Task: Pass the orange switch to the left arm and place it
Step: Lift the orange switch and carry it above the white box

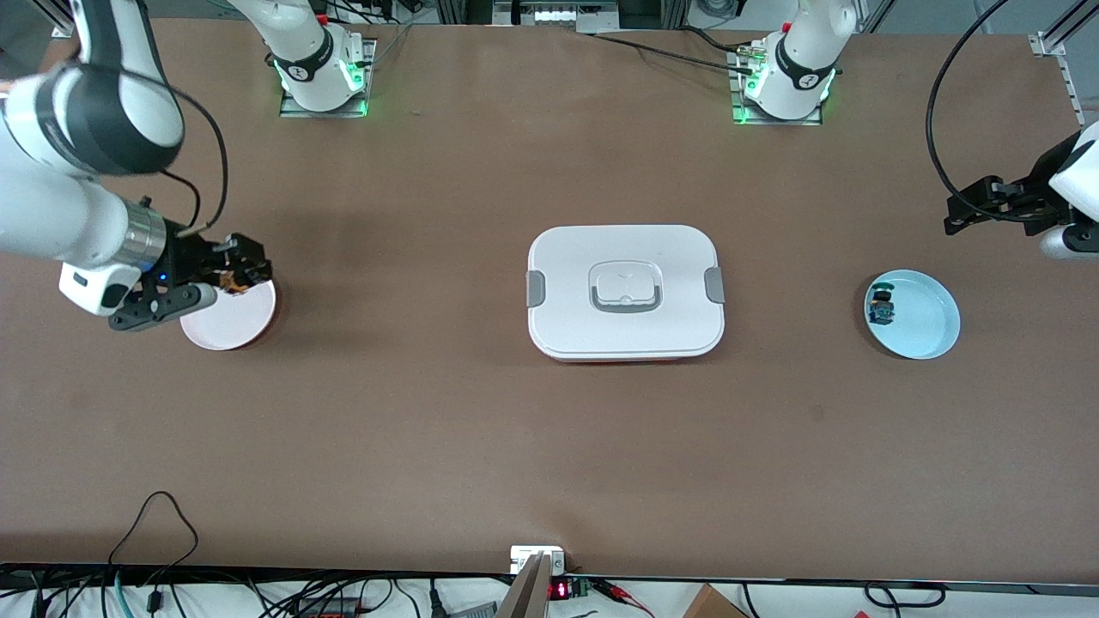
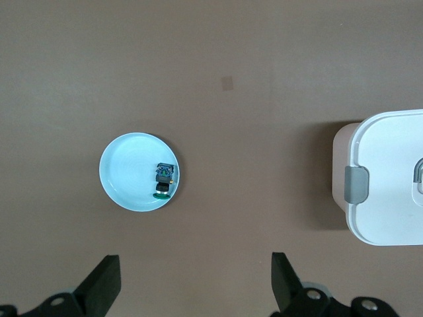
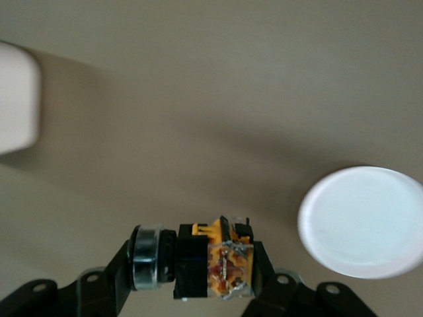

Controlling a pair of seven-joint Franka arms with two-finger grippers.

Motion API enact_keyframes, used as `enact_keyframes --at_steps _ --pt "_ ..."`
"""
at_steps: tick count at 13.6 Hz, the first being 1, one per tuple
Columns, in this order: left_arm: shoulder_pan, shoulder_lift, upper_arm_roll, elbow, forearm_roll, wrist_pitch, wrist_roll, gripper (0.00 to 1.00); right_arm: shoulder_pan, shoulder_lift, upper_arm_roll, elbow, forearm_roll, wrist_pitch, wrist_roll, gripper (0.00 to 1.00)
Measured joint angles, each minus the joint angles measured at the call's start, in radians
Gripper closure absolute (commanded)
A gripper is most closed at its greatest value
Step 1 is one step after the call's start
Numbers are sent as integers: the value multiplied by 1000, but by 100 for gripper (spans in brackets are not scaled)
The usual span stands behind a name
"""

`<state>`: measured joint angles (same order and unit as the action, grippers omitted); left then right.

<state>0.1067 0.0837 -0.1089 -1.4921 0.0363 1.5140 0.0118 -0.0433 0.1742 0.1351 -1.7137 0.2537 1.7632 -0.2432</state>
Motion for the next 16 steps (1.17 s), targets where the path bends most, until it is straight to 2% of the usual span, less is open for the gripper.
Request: enact_keyframes --at_steps 1,4,8,13,16 --pt "0 0 0 0 0 0 0 0 8 -15 0 14 55 -13 -7 98" --pt "0 0 0 0 0 0 0 0 41 -25 2 41 141 -14 -87 99" --pt "0 0 0 0 0 0 0 0 76 -22 6 42 424 22 -302 100" --pt "-1 0 -1 0 0 0 0 0 205 -22 11 43 642 73 -493 100" --pt "-3 0 -15 0 0 0 0 0 281 -17 12 43 738 78 -661 100"
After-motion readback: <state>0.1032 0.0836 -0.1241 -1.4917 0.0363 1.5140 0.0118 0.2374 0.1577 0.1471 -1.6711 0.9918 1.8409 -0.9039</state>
